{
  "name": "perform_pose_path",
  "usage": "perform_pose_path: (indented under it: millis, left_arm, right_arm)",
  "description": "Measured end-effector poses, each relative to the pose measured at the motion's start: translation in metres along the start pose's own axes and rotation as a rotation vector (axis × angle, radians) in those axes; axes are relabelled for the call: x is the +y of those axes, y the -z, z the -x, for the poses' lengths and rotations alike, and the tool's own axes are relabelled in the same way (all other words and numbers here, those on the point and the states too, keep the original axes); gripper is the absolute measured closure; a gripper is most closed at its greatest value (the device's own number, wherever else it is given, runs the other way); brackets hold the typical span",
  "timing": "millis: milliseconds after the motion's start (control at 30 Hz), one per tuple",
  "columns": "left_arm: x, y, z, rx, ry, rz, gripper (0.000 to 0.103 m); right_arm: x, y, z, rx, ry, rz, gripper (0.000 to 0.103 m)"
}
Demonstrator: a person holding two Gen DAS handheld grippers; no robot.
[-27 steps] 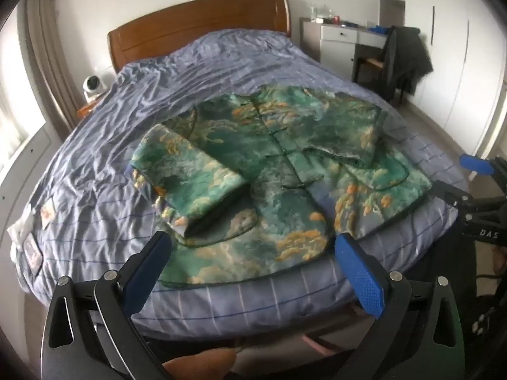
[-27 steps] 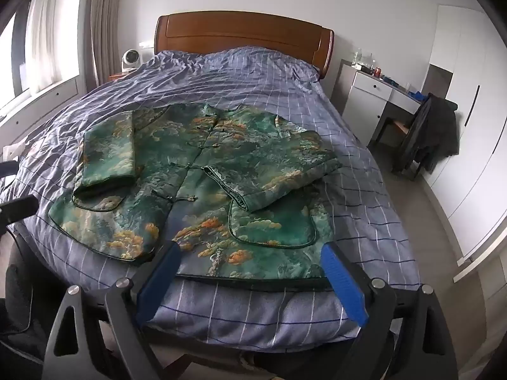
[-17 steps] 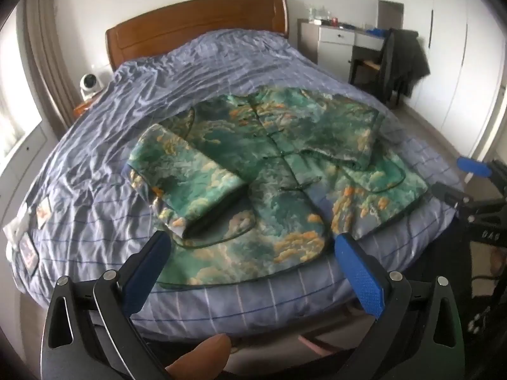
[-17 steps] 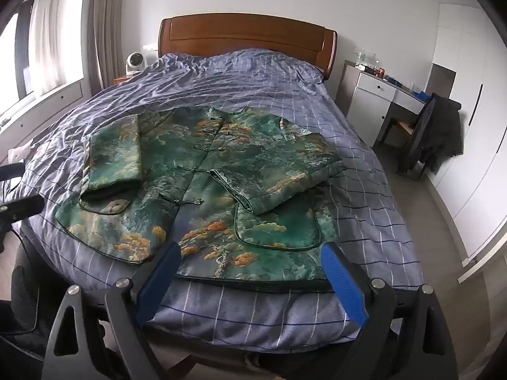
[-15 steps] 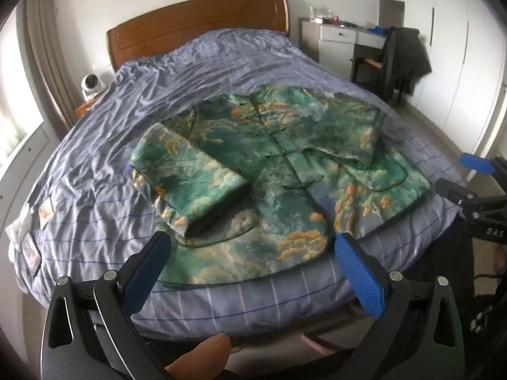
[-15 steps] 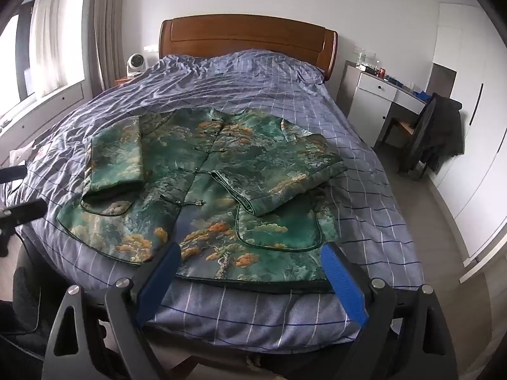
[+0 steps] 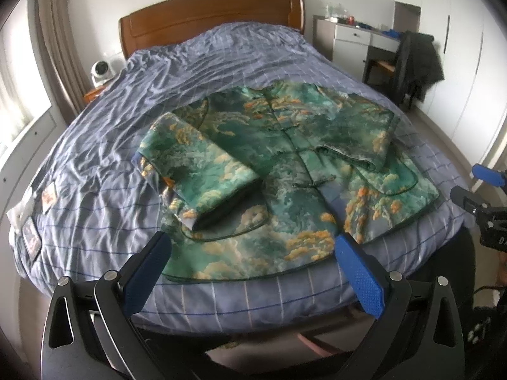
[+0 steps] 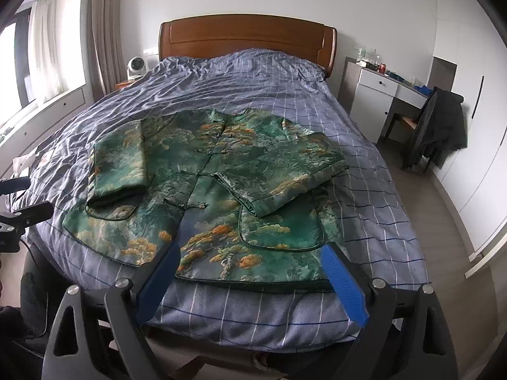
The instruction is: Fold large clothes
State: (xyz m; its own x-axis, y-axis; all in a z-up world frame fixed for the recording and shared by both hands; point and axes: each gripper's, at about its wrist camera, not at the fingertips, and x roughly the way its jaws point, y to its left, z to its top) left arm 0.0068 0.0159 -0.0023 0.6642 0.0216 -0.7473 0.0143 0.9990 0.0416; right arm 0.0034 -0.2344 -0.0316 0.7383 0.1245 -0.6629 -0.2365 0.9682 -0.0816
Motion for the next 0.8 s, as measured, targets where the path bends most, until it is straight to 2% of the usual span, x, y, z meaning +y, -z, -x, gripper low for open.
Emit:
perform_pose_path:
  millis: [800]
  left_arm:
    - [-0.0009,0.0013,-0.0023,0.010,0.014,-0.003,0.000]
  right_arm:
    - [0.0071,0.0037,-0.0018,0.020,-0.016,0.006,0.011]
